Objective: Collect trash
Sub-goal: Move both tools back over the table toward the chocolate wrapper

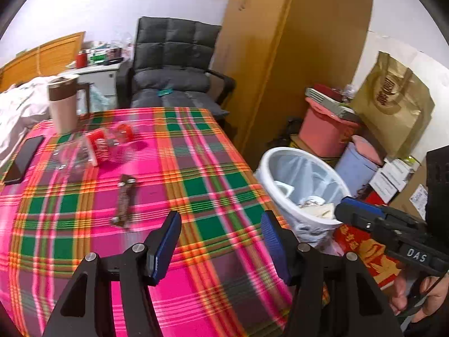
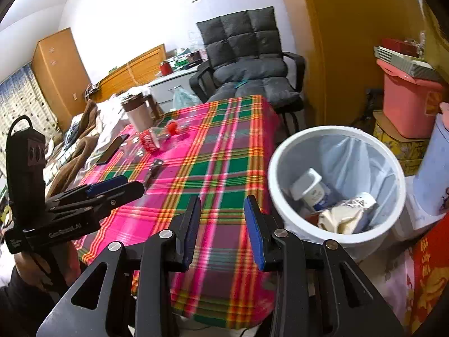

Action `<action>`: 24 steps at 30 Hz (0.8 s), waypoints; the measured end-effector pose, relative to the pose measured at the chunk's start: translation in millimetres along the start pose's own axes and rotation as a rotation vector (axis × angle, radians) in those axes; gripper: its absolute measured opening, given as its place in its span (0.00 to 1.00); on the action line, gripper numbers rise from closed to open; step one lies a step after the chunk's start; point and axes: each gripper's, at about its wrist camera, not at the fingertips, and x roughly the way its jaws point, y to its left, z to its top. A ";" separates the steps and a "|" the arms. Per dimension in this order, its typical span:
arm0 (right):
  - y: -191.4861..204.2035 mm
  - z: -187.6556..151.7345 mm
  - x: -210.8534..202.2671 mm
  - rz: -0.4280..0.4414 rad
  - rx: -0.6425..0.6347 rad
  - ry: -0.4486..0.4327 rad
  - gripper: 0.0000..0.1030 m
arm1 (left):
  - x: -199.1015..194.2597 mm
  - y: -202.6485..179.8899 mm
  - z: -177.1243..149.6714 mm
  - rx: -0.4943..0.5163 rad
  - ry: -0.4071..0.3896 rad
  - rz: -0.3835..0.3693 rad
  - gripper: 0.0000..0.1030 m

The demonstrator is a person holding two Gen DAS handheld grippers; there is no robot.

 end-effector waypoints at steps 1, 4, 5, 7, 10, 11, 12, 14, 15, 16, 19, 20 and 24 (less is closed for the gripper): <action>3.5 0.1 1.6 0.006 -0.006 0.003 0.34 | -1.8 5.8 -1.2 -0.009 -0.001 0.009 0.57; 13.7 1.6 8.8 0.026 -0.026 0.016 0.34 | -6.5 21.4 -3.6 -0.032 -0.006 0.038 0.57; 16.7 2.1 11.1 0.033 -0.032 0.020 0.34 | -7.4 26.0 -4.0 -0.038 -0.007 0.049 0.57; 21.6 2.8 14.2 0.043 -0.042 0.026 0.34 | -8.5 34.8 -5.4 -0.050 -0.006 0.064 0.57; 28.8 4.9 20.7 0.059 -0.054 0.036 0.34 | -8.2 48.6 -5.8 -0.064 -0.003 0.092 0.57; 30.2 5.8 22.6 0.061 -0.057 0.039 0.34 | -7.5 53.3 -5.0 -0.070 -0.001 0.097 0.57; 31.2 6.3 24.0 0.062 -0.058 0.041 0.34 | -6.5 57.9 -4.3 -0.075 -0.001 0.103 0.57; 34.1 8.8 28.6 0.067 -0.064 0.046 0.34 | -3.3 65.4 -2.8 -0.079 0.000 0.120 0.57; 35.7 10.3 30.9 0.069 -0.068 0.047 0.34 | -1.1 68.0 -2.4 -0.079 0.001 0.125 0.57; 36.6 11.3 32.3 0.071 -0.070 0.048 0.34 | 3.3 72.1 -1.0 -0.080 0.005 0.132 0.57; 37.9 14.7 37.7 0.072 -0.075 0.052 0.34 | 16.5 80.1 1.3 -0.084 0.019 0.144 0.57; 37.6 15.5 39.3 0.072 -0.075 0.053 0.34 | 20.1 82.2 1.3 -0.085 0.023 0.147 0.57; 36.0 19.8 46.8 0.075 -0.075 0.059 0.34 | 43.2 93.0 4.2 -0.094 0.055 0.152 0.56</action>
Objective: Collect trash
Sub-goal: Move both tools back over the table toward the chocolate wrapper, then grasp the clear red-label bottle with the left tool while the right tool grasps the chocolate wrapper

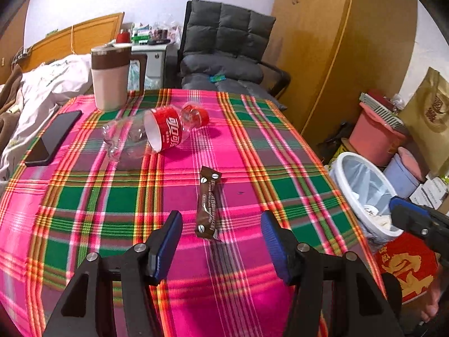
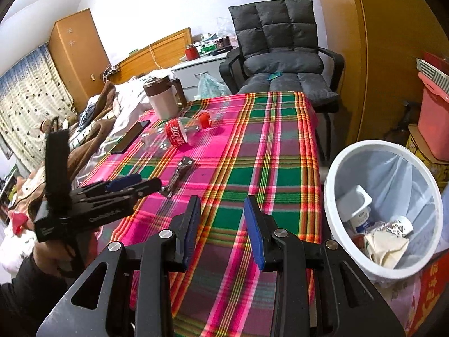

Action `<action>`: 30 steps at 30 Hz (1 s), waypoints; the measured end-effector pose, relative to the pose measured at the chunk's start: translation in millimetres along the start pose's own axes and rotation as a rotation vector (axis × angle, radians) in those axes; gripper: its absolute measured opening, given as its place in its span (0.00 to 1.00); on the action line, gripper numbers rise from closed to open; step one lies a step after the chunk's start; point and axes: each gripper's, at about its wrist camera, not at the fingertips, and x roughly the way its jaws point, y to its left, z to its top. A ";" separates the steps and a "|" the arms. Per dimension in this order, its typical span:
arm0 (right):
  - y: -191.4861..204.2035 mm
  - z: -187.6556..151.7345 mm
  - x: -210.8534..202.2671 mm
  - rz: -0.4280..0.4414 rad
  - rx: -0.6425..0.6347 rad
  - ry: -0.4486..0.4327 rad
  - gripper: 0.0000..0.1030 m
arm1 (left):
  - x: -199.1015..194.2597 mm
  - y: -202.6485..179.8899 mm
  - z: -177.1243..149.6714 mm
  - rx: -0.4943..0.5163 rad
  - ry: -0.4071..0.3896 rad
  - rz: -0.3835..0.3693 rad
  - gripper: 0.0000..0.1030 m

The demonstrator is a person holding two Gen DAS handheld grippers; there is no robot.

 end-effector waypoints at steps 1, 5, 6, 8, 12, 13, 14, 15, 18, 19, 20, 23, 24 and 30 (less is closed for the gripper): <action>-0.4 0.6 1.6 0.001 -0.001 0.002 0.34 | 6.6 0.8 0.8 0.001 0.009 0.001 0.55; -2.4 3.1 10.3 0.009 -0.002 0.018 0.34 | 27.0 4.1 3.2 -0.001 0.042 0.010 0.53; -2.8 3.5 11.4 0.011 -0.001 0.021 0.34 | 29.0 5.7 3.9 -0.002 0.046 0.010 0.53; -2.9 4.9 16.0 0.016 -0.002 0.031 0.34 | 27.5 10.9 6.9 -0.012 0.034 0.009 0.53; -1.6 7.0 26.2 0.034 0.004 0.053 0.34 | 22.5 25.3 16.5 -0.021 0.012 0.032 0.53; 1.0 7.2 30.0 0.042 0.004 0.059 0.34 | 20.8 30.8 19.7 -0.019 0.007 0.041 0.53; 3.8 7.2 33.1 0.048 0.002 0.065 0.34 | 19.6 34.9 22.7 -0.018 0.003 0.048 0.53; 5.0 7.6 35.8 0.052 0.001 0.070 0.34 | 18.3 40.1 26.3 -0.018 0.000 0.055 0.53; 11.9 7.4 44.8 0.075 0.000 0.085 0.34 | 13.7 51.5 35.4 -0.010 -0.016 0.075 0.53; 14.2 7.8 47.5 0.079 -0.002 0.089 0.34 | 11.8 55.3 39.1 -0.003 -0.024 0.082 0.53; 17.6 8.0 50.8 0.084 -0.001 0.093 0.34 | 10.1 59.2 43.1 0.005 -0.032 0.087 0.53; 23.7 9.0 59.3 0.101 0.006 0.108 0.34 | 6.9 68.7 54.5 0.024 -0.056 0.093 0.53; 24.7 9.6 62.3 0.105 0.009 0.111 0.34 | 6.9 71.4 58.1 0.030 -0.062 0.095 0.53; 34.2 10.7 78.7 0.126 0.016 0.134 0.34 | 21.2 90.6 82.9 0.092 -0.068 0.087 0.54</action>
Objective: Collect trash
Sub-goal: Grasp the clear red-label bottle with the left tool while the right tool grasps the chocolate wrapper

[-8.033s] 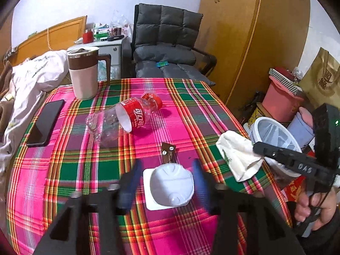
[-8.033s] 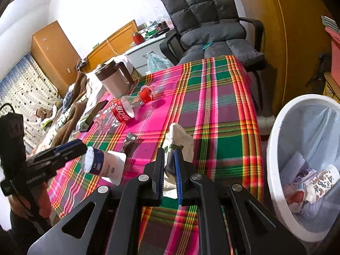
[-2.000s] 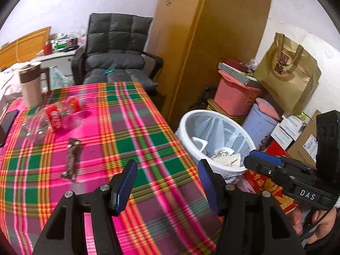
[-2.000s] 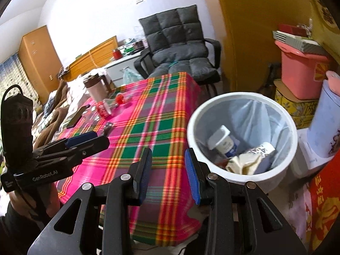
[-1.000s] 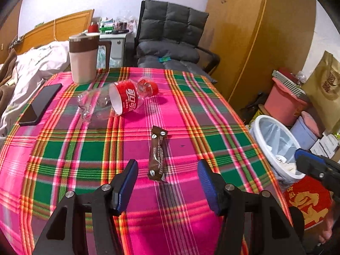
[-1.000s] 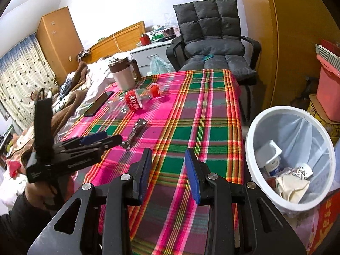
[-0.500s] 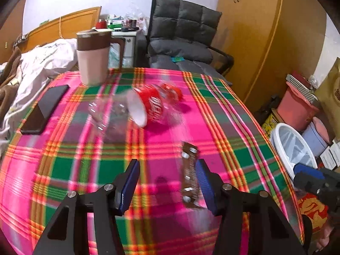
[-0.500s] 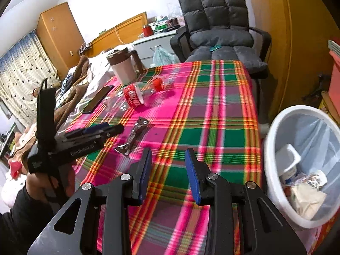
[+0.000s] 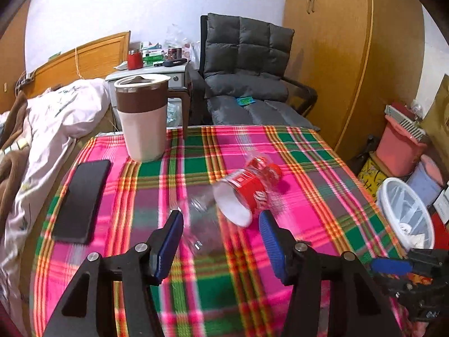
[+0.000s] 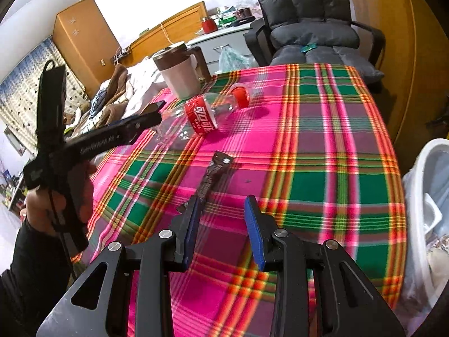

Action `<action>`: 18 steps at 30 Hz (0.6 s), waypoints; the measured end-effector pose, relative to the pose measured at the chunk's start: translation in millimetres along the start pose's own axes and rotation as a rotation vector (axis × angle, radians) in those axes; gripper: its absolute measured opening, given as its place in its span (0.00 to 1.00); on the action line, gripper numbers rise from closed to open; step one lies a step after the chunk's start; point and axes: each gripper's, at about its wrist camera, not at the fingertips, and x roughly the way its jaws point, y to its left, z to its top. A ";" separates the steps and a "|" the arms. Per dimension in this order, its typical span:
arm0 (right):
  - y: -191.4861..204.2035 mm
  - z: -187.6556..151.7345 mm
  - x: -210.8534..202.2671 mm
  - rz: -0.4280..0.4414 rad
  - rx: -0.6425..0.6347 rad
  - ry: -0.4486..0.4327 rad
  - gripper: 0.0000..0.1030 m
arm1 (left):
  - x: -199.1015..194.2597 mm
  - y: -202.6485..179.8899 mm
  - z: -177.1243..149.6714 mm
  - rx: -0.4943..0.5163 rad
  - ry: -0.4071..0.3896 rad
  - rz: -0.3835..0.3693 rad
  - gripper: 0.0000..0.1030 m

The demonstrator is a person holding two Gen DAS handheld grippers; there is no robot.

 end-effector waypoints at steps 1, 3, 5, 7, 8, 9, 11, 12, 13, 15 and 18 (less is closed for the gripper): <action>0.8 -0.3 1.4 0.002 -0.001 0.004 0.34 | 4.0 1.4 2.6 0.015 -0.002 -0.003 0.54; 1.2 -0.5 4.3 0.001 -0.003 0.011 0.34 | 11.4 2.8 6.9 0.041 -0.002 -0.014 0.56; -0.7 -1.1 5.6 -0.004 0.001 0.016 0.34 | 20.9 4.0 12.7 0.079 -0.003 -0.023 0.61; -2.6 -0.7 6.3 -0.009 0.006 0.018 0.34 | 31.0 2.1 15.1 0.121 0.016 -0.043 0.65; -3.1 0.4 6.9 -0.011 0.007 0.017 0.34 | 35.2 1.8 16.1 0.135 0.023 -0.041 0.65; -3.7 0.5 7.1 -0.013 0.008 0.017 0.34 | 39.8 0.6 16.6 0.155 0.033 -0.051 0.66; -5.0 0.7 8.1 -0.015 0.011 0.018 0.34 | 49.5 -2.6 15.6 0.192 0.075 -0.084 0.67; -4.6 1.3 9.7 -0.015 0.013 0.019 0.34 | 52.2 -4.1 14.9 0.201 0.084 -0.084 0.68; -5.1 1.3 10.5 -0.015 0.016 0.021 0.34 | 55.3 -5.8 13.5 0.209 0.091 -0.082 0.68; -4.8 1.4 12.4 -0.015 0.019 0.021 0.34 | 56.7 -6.3 10.9 0.207 0.092 -0.087 0.68; -4.2 1.9 13.6 -0.016 0.021 0.025 0.34 | 54.3 -1.7 8.1 0.163 0.086 -0.092 0.68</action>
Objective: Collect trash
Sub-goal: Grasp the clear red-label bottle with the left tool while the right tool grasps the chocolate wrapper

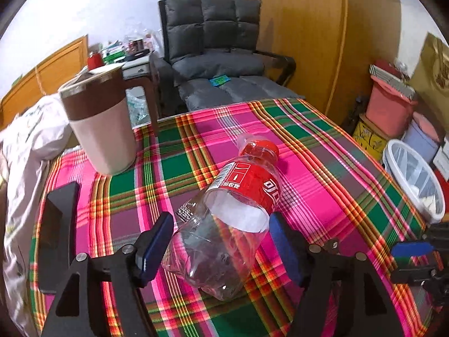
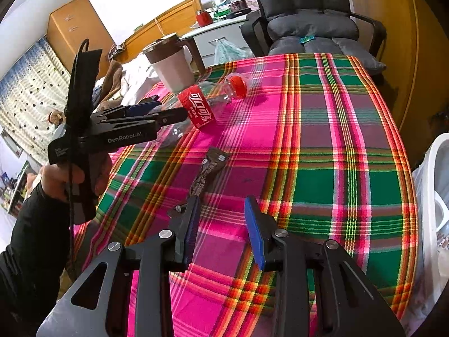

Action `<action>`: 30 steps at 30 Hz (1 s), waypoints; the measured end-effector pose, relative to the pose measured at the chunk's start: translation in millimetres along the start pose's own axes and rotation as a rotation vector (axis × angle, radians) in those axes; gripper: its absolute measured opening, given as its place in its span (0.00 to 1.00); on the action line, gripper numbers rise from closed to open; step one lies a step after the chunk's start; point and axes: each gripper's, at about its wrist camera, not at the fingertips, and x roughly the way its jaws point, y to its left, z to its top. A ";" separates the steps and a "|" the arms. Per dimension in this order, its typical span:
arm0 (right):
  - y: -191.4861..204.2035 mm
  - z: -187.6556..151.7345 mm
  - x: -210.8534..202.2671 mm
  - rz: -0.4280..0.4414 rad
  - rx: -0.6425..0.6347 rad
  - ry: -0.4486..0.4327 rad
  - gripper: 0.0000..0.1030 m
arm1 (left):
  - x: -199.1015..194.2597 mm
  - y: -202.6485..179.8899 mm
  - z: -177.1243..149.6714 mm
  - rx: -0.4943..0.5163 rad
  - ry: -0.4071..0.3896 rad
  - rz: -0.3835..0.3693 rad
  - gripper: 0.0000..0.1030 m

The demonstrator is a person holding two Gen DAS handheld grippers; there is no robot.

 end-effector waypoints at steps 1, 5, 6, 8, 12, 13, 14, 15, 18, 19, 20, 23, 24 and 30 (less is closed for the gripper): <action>0.3 -0.2 0.0 0.000 0.000 0.001 0.34 | -1.9 0.8 -2.2 -0.015 -0.001 -0.002 0.63; 4.6 0.8 3.0 0.001 -0.005 0.006 0.34 | -14.4 3.5 -10.7 -0.069 0.011 0.029 0.56; 6.0 1.0 3.9 0.002 -0.008 0.006 0.34 | -18.6 4.8 -14.7 -0.087 0.012 0.035 0.56; 9.5 1.8 6.6 0.004 -0.017 0.008 0.34 | -28.1 7.3 -25.4 -0.123 0.008 0.044 0.55; 17.0 5.7 15.3 0.002 -0.034 0.010 0.34 | -51.9 14.0 -48.8 -0.207 -0.003 0.062 0.55; 18.8 6.9 18.5 -0.004 -0.038 0.011 0.34 | -58.6 14.9 -55.4 -0.228 -0.007 0.073 0.55; 20.3 8.3 22.1 -0.012 -0.040 0.013 0.35 | -64.8 16.0 -61.5 -0.245 -0.012 0.084 0.55; 21.7 9.2 24.8 -0.017 -0.042 0.013 0.35 | -69.4 16.3 -66.2 -0.262 -0.017 0.091 0.55; 25.9 11.4 33.4 -0.045 -0.051 0.018 0.35 | -85.9 19.3 -84.7 -0.332 -0.034 0.104 0.55; 27.5 12.0 37.4 -0.055 -0.056 0.020 0.35 | -89.7 19.6 -88.9 -0.350 -0.038 0.110 0.55; 28.9 12.2 40.9 -0.065 -0.060 0.025 0.35 | -92.5 20.3 -91.9 -0.365 -0.040 0.109 0.55; 29.8 11.0 49.4 -0.097 -0.063 0.049 0.35 | -96.1 17.3 -98.1 -0.381 -0.039 0.108 0.55; 32.0 10.2 49.1 -0.104 -0.071 0.041 0.35 | -96.0 16.0 -99.0 -0.382 -0.037 0.106 0.56; 28.0 9.5 46.6 -0.125 -0.078 0.042 0.17 | -89.4 9.3 -92.8 -0.338 -0.030 0.099 0.56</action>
